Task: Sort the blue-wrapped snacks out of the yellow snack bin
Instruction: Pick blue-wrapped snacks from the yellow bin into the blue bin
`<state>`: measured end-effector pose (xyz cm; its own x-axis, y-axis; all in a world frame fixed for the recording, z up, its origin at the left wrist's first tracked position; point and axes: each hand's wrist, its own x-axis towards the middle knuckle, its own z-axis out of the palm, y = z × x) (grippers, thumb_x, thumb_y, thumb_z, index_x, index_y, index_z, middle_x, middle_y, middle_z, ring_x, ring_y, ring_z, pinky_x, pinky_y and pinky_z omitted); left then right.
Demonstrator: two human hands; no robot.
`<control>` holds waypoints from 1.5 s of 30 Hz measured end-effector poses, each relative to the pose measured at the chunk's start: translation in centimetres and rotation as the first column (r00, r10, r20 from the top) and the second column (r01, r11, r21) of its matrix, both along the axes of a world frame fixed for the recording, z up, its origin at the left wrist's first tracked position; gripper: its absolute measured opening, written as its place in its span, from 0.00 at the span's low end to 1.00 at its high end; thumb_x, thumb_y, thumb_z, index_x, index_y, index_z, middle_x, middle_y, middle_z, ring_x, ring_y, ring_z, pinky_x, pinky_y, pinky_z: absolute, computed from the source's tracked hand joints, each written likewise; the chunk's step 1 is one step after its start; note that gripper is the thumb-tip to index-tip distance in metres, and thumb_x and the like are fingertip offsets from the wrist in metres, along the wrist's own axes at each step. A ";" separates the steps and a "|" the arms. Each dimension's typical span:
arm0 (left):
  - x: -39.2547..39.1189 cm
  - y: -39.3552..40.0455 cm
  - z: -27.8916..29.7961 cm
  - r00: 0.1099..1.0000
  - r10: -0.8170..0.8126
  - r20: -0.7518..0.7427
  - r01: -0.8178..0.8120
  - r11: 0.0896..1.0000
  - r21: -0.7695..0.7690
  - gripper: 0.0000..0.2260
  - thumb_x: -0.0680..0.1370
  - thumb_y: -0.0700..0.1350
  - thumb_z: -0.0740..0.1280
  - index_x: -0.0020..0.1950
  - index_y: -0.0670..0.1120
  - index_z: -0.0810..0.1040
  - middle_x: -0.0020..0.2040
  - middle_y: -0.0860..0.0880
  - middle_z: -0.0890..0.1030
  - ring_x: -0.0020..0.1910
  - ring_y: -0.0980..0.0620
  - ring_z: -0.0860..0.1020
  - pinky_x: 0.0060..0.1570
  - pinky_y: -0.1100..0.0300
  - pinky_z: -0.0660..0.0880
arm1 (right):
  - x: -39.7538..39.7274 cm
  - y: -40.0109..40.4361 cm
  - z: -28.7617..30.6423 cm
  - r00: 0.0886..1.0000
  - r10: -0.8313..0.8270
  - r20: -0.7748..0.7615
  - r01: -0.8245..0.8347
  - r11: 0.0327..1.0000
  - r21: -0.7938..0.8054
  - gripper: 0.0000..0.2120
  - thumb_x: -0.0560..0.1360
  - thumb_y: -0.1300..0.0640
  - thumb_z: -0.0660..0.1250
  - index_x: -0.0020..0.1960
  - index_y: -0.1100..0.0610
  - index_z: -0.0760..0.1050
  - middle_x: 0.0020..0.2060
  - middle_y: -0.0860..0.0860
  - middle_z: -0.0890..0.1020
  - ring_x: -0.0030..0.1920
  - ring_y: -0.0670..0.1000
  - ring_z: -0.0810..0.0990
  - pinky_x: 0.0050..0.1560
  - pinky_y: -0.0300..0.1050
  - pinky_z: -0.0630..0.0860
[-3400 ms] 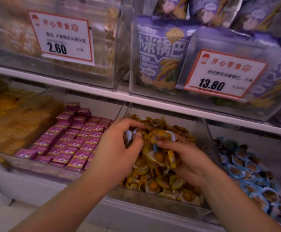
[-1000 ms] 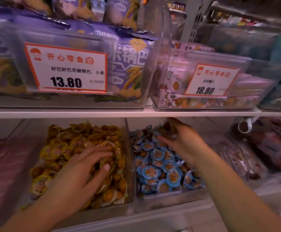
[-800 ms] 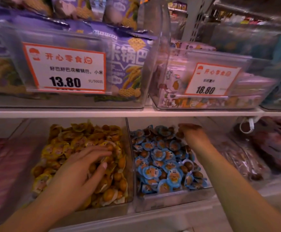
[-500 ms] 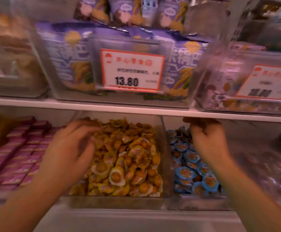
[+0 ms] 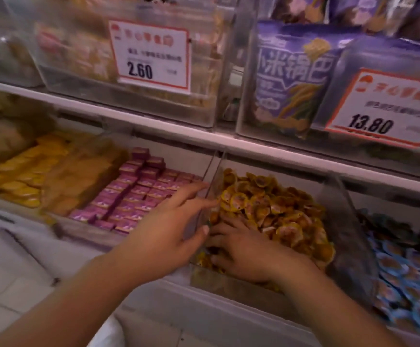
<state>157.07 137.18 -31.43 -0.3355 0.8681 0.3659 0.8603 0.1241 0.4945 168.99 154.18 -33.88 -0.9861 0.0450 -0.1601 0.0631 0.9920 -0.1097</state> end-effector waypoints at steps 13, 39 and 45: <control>-0.7 -0.7 0.3 0.998 -0.057 -0.006 0.057 0.998 -0.019 0.22 0.78 0.58 0.64 0.72 0.61 0.69 0.77 0.62 0.58 0.71 0.59 0.67 0.65 0.52 0.72 | 0.6 1.4 0.6 0.951 -0.299 0.078 0.267 0.923 0.277 0.21 0.76 0.41 0.56 0.64 0.47 0.76 0.62 0.48 0.75 0.71 0.56 0.58 0.72 0.69 0.40; 3.4 1.4 1.9 0.971 0.028 -0.237 0.009 0.988 0.153 0.20 0.76 0.58 0.62 0.66 0.54 0.76 0.58 0.55 0.80 0.55 0.51 0.80 0.71 0.41 0.64 | 3.6 -3.4 5.2 0.728 -0.685 -0.010 0.109 0.130 -0.986 0.13 0.79 0.54 0.64 0.50 0.61 0.83 0.48 0.58 0.85 0.49 0.55 0.83 0.55 0.52 0.79; 1.5 0.9 3.0 0.988 0.109 0.106 -0.141 0.919 0.369 0.16 0.69 0.46 0.78 0.56 0.54 0.81 0.49 0.58 0.74 0.47 0.63 0.76 0.47 0.74 0.70 | 2.9 -1.3 4.6 0.640 -0.767 -0.041 0.186 0.206 -0.961 0.13 0.82 0.59 0.59 0.59 0.59 0.81 0.48 0.57 0.86 0.51 0.58 0.84 0.47 0.45 0.80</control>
<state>158.56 138.06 -28.45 -0.4747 0.6220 0.6227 0.8048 0.0202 0.5933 171.90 152.88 -29.29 -0.7424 0.6683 -0.0471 0.1433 0.0897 -0.9856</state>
